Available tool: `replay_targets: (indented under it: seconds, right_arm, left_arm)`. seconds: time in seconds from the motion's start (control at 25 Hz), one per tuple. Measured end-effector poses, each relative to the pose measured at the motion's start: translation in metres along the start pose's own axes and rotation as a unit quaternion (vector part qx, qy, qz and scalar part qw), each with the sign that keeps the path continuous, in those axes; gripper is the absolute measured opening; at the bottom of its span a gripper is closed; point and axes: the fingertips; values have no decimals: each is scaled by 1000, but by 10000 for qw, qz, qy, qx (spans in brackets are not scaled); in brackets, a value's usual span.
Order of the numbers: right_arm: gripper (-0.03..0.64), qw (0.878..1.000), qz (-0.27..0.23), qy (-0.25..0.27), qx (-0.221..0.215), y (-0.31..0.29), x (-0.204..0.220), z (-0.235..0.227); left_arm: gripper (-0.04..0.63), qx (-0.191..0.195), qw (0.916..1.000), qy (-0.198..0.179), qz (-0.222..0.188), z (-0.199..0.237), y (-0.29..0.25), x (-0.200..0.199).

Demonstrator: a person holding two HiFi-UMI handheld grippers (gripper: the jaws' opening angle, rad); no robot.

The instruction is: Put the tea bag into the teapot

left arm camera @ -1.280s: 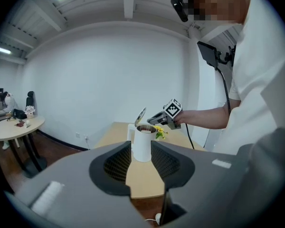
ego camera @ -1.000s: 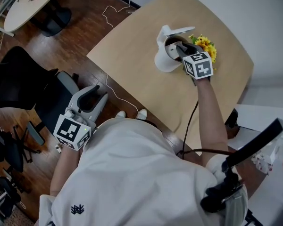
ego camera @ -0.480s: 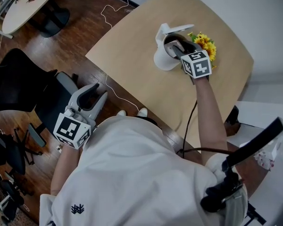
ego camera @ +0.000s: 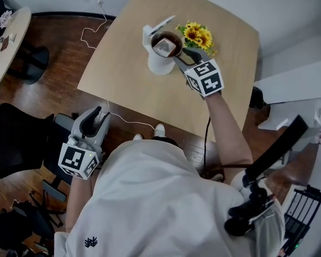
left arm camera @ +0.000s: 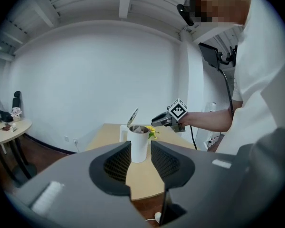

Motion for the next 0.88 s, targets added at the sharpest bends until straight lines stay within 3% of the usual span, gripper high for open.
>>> replay_targets:
  seconds: [0.24, 0.56, 0.88]
  right_arm:
    - [152, 9975, -83, -365, 596, 68, 21, 32]
    - [149, 9851, -215, -933, 1428, 180, 54, 102]
    - [147, 9680, -479, -1248, 2126, 303, 73, 160]
  left_arm:
    - [104, 638, 9979, -32, 44, -10, 9, 7]
    - [104, 1669, 9855, -149, 284, -36, 15, 42]
    - [104, 2313, 9723, -342, -12, -99, 23, 24]
Point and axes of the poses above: the fingertips, and each gripper's own axes: y backward along the fingers, z to its left, x out of its underside, and after that the axes turned 11 degrees about -z, right-handed
